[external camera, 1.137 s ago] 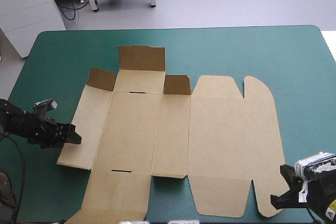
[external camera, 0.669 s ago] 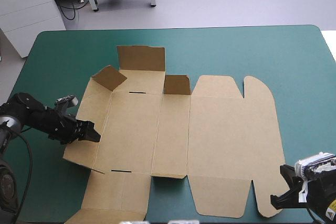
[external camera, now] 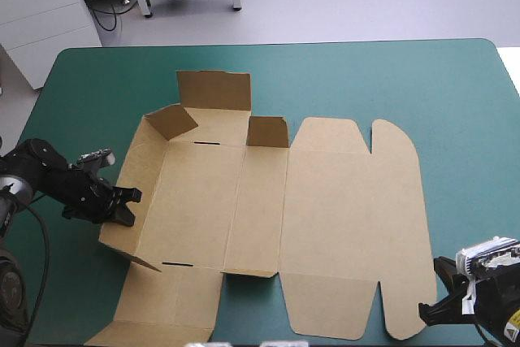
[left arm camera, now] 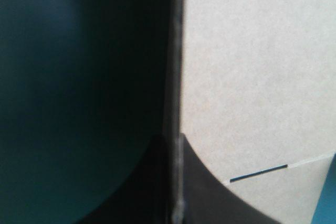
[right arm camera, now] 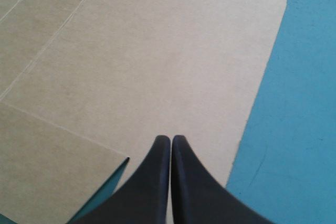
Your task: Fold the box
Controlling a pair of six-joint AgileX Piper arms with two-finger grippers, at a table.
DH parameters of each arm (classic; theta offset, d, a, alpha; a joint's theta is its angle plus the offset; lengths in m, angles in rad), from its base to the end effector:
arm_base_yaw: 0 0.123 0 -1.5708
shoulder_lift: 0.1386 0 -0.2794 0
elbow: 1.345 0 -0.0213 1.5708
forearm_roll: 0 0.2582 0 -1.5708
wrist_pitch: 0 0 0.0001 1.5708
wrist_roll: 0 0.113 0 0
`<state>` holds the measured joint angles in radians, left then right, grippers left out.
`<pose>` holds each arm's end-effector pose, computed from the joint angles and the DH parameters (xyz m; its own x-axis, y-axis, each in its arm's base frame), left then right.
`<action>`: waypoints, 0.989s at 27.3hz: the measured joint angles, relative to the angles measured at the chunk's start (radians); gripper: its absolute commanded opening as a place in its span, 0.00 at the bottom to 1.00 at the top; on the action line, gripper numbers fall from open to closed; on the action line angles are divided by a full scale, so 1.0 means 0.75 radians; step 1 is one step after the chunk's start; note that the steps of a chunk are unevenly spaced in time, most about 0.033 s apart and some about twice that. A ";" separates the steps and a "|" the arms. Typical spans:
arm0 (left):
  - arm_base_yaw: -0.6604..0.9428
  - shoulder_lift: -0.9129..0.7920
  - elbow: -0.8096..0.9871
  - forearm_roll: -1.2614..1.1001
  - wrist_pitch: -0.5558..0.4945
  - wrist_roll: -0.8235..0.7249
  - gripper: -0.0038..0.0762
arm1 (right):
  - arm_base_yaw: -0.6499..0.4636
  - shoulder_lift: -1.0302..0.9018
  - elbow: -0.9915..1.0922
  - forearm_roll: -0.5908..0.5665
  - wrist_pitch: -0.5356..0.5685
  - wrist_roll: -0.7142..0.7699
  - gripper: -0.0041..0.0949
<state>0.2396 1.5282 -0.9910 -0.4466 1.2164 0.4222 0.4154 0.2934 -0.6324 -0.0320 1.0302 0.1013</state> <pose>0.2656 0.0177 0.2049 -0.9990 -0.0043 -0.0443 0.0141 0.9136 -0.4064 0.0612 0.0236 0.3019 -0.5500 -0.1500 -0.8216 -0.3374 0.9398 0.0542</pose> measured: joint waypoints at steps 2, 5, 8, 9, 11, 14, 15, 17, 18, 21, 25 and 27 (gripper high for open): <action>-0.053 -0.008 -0.094 0.154 0.003 -0.065 0.01 | 0.000 0.000 0.000 0.000 0.000 0.000 0.03; -0.226 -0.008 -0.278 0.382 0.005 -0.128 0.01 | 0.000 0.000 0.000 0.000 0.026 0.000 0.03; -0.356 -0.008 -0.395 0.520 0.014 -0.136 0.01 | 0.000 0.000 0.000 0.000 0.034 0.000 0.03; -0.405 -0.007 -0.433 0.569 0.015 -0.132 0.01 | 0.000 0.000 0.000 0.000 0.036 0.000 0.03; -0.494 -0.003 -0.492 0.659 0.021 -0.114 0.01 | 0.000 0.000 0.000 0.000 0.037 0.000 0.03; -0.646 0.017 -0.575 0.805 0.025 -0.080 0.01 | 0.000 0.000 0.000 0.000 0.039 0.000 0.03; -0.697 0.030 -0.598 0.855 0.025 -0.071 0.01 | 0.000 0.000 0.000 0.000 0.039 0.000 0.03; -0.785 0.056 -0.628 0.957 0.025 -0.059 0.01 | 0.000 0.000 0.000 0.000 0.039 0.000 0.03; -0.831 0.070 -0.638 1.021 0.025 -0.052 0.01 | 0.000 0.000 0.000 0.000 0.039 0.000 0.03; -0.937 0.104 -0.643 1.196 -0.018 -0.056 0.01 | 0.000 0.000 0.000 0.003 0.039 0.000 0.03; -1.045 0.129 -0.647 1.413 -0.132 -0.075 0.01 | 0.000 0.000 0.000 0.011 0.039 0.000 0.03; -1.097 0.130 -0.647 1.495 -0.201 -0.077 0.01 | 0.000 0.000 0.000 0.018 0.038 0.000 0.03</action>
<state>-0.5830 1.6256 -1.4765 0.6744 1.0657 0.3642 0.4154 0.2934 -0.6324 -0.0181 1.0589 0.1013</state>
